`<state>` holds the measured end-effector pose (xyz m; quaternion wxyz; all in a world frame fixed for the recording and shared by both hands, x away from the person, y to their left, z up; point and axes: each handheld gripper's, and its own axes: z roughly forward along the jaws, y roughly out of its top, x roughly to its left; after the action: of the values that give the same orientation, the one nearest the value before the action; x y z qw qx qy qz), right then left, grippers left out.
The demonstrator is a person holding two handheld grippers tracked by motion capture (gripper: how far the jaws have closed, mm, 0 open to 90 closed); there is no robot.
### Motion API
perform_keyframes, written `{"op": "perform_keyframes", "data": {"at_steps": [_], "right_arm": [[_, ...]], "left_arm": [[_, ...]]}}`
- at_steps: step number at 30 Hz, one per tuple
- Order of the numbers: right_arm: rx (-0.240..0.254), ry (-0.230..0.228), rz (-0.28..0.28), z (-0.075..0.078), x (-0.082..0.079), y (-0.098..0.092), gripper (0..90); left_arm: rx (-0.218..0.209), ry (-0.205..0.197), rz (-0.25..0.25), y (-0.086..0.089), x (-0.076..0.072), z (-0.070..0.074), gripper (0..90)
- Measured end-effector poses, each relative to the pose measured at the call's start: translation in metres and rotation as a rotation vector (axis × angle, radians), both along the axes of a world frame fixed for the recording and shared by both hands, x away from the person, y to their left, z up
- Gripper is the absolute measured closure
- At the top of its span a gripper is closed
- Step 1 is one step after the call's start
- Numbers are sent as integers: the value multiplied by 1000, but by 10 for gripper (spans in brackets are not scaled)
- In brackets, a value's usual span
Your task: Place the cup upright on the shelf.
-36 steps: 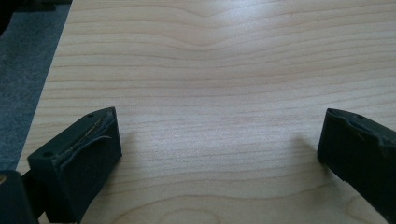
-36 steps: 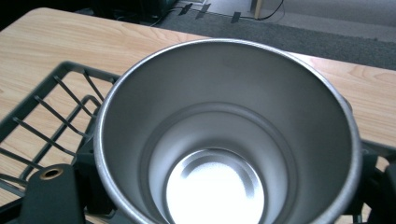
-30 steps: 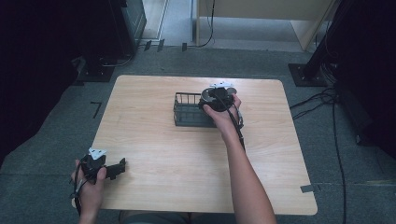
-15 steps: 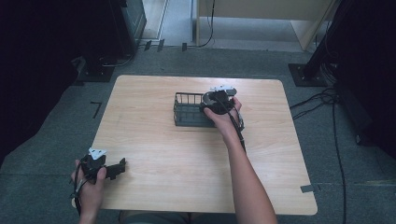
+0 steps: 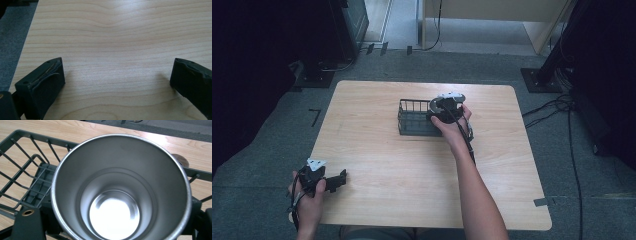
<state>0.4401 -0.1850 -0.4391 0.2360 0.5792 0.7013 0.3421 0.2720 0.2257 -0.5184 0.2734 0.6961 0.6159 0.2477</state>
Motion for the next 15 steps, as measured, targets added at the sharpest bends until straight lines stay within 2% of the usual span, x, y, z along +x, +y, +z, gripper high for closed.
{"op": "perform_keyframes", "data": {"at_steps": [3,7,9,10,12,15], "right_arm": [[-10,-6,3,0,0,1,180],[3,2,8,0,-1,0,166],[10,12,11,1,-2,-1,69],[10,12,11,1,-2,-1,69],[21,13,13,5,-4,-3,0],[30,3,10,11,-7,-6,0]], "left_arm": [[0,0,0,0,0,0,0],[0,0,0,0,0,0,0],[0,0,0,0,0,0,0],[0,0,0,0,0,0,0],[0,0,0,0,0,0,0],[0,0,0,0,0,0,0]]}}
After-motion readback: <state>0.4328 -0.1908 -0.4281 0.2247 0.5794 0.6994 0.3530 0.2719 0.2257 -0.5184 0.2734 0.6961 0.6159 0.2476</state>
